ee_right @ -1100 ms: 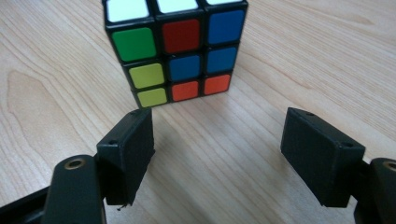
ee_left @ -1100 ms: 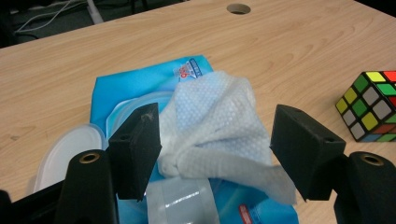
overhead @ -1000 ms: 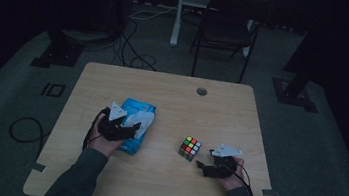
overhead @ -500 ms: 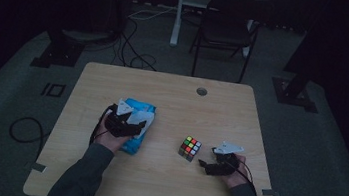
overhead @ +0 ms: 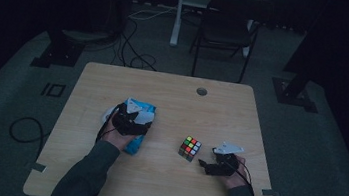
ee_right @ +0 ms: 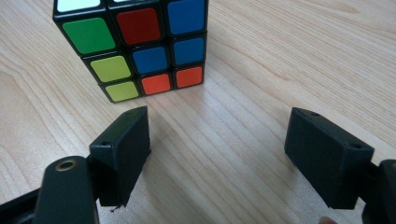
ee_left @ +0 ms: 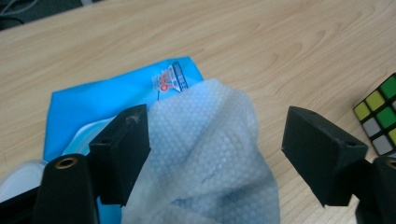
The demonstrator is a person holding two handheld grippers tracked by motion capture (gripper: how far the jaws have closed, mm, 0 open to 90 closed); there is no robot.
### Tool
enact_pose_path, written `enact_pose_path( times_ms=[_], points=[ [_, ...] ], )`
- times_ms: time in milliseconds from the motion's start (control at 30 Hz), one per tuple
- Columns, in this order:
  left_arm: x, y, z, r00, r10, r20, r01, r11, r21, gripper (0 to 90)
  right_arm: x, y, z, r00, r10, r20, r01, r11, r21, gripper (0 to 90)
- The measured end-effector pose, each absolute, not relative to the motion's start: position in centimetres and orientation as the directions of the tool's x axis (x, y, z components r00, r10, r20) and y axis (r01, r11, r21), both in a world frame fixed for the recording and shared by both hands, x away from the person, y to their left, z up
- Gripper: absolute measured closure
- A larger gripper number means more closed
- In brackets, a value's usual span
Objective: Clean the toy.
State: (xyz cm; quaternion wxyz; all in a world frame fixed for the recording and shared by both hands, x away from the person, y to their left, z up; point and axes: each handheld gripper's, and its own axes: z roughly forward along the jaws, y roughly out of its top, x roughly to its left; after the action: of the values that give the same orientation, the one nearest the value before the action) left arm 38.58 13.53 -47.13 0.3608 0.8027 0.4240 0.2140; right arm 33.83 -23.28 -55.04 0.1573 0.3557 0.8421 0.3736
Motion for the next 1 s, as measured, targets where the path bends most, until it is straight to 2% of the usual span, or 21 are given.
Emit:
enact_pose_path(
  times_ms=[100,300,467,500,533,833,1000],
  points=[
    [38.6,13.5,-47.6,0.554,0.832,0.036,0.538,-0.390,0.747,19.2,33.8,-23.3,-55.0,-0.696,0.718,0.001,0.483,0.467,0.741,23.0],
    [38.8,13.6,-48.4,0.535,0.843,0.057,0.565,-0.407,0.717,19.5,33.7,-23.3,-55.0,-0.695,0.719,0.001,0.483,0.465,0.742,23.6],
    [38.7,13.9,-48.6,0.528,0.848,0.049,0.577,-0.401,0.711,32.1,33.7,-23.3,-55.0,-0.695,0.719,0.001,0.483,0.465,0.742,23.7],
    [38.7,14.2,-48.5,0.522,0.852,0.038,0.581,-0.388,0.716,32.1,33.7,-23.3,-55.0,-0.695,0.719,0.001,0.483,0.465,0.742,23.7],
    [38.7,14.3,-48.4,0.523,0.852,0.035,0.582,-0.387,0.715,38.8,33.7,-23.3,-55.0,-0.695,0.719,0.002,0.483,0.465,0.742,24.0],
    [38.3,14.6,-47.6,0.516,0.855,0.040,0.568,-0.377,0.731,63.8,33.6,-23.3,-55.0,-0.695,0.719,0.002,0.483,0.465,0.742,24.3],
    [38.3,14.5,-47.4,0.512,0.858,0.039,0.570,-0.373,0.732,71.8,33.6,-23.3,-55.0,-0.694,0.720,0.002,0.483,0.464,0.743,24.5]
  ],
)
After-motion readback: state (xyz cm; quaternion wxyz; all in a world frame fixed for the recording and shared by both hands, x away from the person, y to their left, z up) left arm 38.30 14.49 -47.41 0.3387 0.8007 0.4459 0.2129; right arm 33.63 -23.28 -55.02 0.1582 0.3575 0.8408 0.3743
